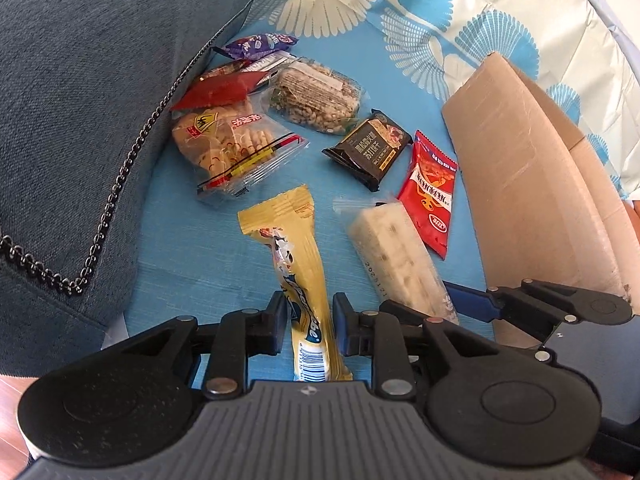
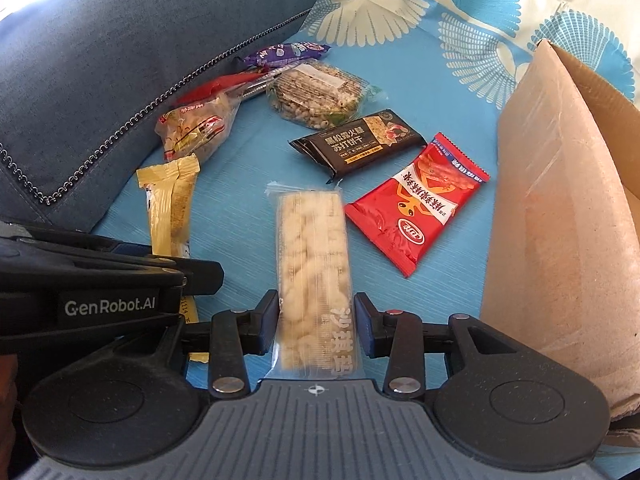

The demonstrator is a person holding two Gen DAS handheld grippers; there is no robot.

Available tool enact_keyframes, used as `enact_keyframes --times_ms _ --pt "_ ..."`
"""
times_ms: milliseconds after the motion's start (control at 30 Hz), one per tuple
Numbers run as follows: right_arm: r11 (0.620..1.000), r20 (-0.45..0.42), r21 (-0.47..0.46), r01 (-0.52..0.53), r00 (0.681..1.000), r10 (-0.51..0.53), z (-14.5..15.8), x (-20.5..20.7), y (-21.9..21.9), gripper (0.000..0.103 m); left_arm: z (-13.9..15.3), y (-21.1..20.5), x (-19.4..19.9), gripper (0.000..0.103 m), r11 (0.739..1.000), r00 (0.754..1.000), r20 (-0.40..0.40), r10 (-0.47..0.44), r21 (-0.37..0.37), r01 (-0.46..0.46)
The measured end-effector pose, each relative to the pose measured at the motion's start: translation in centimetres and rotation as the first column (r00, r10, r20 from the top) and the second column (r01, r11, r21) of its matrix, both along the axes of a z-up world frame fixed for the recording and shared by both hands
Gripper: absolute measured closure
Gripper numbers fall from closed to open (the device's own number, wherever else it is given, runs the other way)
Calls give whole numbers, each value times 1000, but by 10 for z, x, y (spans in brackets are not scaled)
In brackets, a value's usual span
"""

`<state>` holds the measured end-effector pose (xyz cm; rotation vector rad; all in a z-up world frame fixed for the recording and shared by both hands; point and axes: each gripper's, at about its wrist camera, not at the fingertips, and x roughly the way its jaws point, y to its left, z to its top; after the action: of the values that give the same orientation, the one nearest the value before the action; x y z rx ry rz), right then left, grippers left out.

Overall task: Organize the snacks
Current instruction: 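Grasp the clear white puffed bar with the right tool while the left holds the gold bar, then carry both bars over the box and open both tools to drop them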

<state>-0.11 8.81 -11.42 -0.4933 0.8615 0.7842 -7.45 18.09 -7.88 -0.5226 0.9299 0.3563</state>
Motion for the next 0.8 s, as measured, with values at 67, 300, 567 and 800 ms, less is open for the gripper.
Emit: enact_keyframes --times_ms 67,300,567,800 --pt "1000 7 -5 -6 1000 6 0 -1 0 61 0 -2 1 79 1000 1000 -4 -3 19 3" --pt "999 65 8 -40 997 39 5 -6 -3 64 3 -11 4 93 994 1000 -1 -1 108 1" --pt "995 182 65 -70 982 57 28 -23 -15 65 16 -6 -13 93 998 990 140 -18 64 9" --pt "987 252 151 -52 968 12 59 -40 -40 65 38 -10 -32 93 999 963 270 -23 44 12"
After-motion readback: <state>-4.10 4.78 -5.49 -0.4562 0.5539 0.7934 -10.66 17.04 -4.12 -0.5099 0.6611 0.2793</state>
